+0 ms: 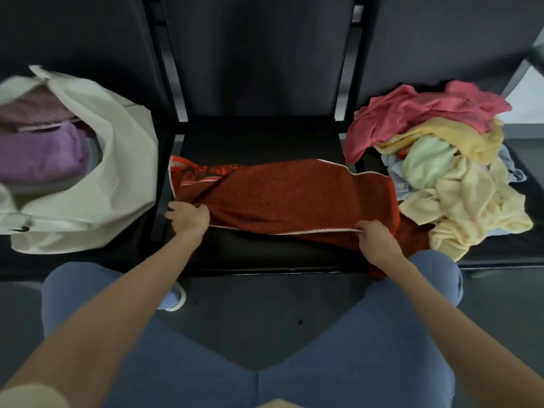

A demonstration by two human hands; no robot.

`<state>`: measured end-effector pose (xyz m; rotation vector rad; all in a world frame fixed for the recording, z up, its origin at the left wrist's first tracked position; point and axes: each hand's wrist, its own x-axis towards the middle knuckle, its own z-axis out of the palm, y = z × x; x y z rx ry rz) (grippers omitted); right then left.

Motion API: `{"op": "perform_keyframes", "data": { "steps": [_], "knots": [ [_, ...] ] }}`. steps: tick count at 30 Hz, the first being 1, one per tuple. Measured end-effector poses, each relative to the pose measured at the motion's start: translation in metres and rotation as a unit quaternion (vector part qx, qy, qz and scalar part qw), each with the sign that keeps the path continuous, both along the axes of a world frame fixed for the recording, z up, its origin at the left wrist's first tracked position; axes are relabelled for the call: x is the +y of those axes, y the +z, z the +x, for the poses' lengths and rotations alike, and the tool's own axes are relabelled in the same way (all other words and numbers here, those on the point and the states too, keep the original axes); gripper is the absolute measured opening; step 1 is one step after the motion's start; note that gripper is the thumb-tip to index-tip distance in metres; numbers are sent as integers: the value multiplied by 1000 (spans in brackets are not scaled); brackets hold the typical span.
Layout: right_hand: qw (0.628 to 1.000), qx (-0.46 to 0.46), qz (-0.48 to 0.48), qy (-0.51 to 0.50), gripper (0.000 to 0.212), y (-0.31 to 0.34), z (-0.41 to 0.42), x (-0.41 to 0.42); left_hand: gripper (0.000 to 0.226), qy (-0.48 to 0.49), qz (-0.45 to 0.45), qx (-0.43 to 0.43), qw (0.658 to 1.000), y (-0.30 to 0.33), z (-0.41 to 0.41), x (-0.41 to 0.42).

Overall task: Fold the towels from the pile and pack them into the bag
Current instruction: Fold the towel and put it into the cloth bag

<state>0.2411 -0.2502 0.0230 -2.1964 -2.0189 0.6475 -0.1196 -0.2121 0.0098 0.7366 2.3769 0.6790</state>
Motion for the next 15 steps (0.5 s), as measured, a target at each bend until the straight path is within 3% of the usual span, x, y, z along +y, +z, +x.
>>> {"op": "perform_keyframes", "data": {
  "steps": [3, 5, 9, 13, 15],
  "knots": [
    [996, 67, 63, 14, 26, 6, -12, -2, 62, 24, 52, -41, 998, -7, 10, -1],
    [989, 100, 86, 62, 29, 12, -26, 0, 47, -15, 73, -18, 997, -13, 11, -4],
    [976, 148, 70, 146, 29, 21, -60, 5, 25, -159, 77, 50, 983, -16, 2, -19],
    [963, 199, -5, 182, 30, 32, -93, 5, 19, -349, -10, 114, 930, -5, -16, -39],
    [958, 211, -38, 188, 37, 33, -105, 5, 20, -363, 30, 162, 917, 4, -24, -43]
  ]
}}
